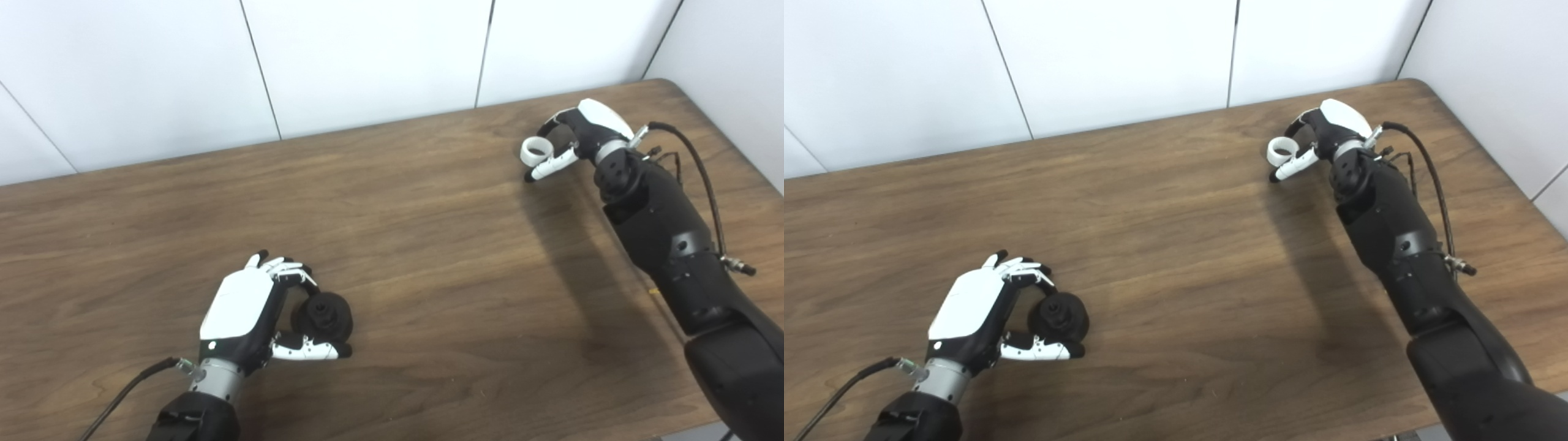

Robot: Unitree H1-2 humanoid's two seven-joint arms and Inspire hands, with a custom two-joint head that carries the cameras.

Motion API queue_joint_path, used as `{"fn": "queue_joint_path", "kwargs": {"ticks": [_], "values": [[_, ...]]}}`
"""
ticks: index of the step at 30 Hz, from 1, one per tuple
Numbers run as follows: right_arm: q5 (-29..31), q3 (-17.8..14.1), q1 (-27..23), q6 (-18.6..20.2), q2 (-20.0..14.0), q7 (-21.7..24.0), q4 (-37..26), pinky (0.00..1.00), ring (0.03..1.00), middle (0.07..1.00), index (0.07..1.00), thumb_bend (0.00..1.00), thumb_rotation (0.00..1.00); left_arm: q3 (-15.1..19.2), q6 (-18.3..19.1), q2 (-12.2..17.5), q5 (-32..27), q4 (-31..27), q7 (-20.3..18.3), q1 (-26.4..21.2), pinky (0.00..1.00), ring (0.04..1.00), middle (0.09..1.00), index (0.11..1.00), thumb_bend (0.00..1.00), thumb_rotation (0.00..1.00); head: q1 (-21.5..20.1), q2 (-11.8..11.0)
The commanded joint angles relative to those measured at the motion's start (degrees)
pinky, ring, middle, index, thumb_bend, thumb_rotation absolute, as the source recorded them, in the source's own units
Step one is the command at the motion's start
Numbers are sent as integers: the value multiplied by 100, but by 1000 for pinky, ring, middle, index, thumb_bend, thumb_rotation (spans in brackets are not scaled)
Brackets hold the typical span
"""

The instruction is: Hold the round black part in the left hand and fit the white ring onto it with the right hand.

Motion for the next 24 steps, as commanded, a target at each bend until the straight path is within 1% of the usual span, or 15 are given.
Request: {"fn": "queue_joint_path", "kwargs": {"ticks": [1, 9, 13, 14, 15, 16, 19, 24], "values": [[-37, 9, -318, -12, -168, -170, -129, 1000, 984, 908, 686, 803, 203, -8, -6, 110, 70, 26, -55, -3, 993, 875, 782, 485, 522, 53, 6, 3], [-34, 103, -303, -42, -201, -246, -143, 1000, 980, 902, 659, 777, 181, -13, 19, 116, 78, -31, -100, 6, 993, 876, 784, 486, 522, 53, 21, 21], [34, 95, -280, -81, -203, -350, -129, 1000, 978, 894, 622, 759, 149, -10, 0, 107, 58, -29, -73, 15, 992, 874, 782, 485, 523, 53, 31, 21], [53, 83, -267, -111, -198, -402, -133, 1000, 975, 889, 559, 644, 145, -8, -1, 106, 54, -30, -72, 17, 992, 874, 782, 485, 523, 53, 30, 22], [70, 67, -251, -141, -189, -461, -146, 1000, 972, 882, 525, 585, 141, -9, -1, 105, 56, -30, -71, 16, 991, 874, 782, 485, 523, 53, 30, 22], [85, 59, -238, -172, -184, -514, -150, 1000, 967, 873, 504, 548, 138, -12, -1, 104, 61, -30, -71, 15, 990, 872, 782, 485, 522, 53, 30, 22], [130, 63, -218, -299, -188, -685, -78, 1000, 957, 856, 489, 525, 131, -22, 15, 103, 81, -49, -98, 13, 989, 873, 782, 485, 522, 53, 30, 22], [122, 100, -165, -378, -211, -775, -91, 1000, 953, 844, 487, 521, 128, -19, 33, 101, 78, -67, -117, 18, 994, 876, 783, 485, 522, 54, 30, 22]]}}
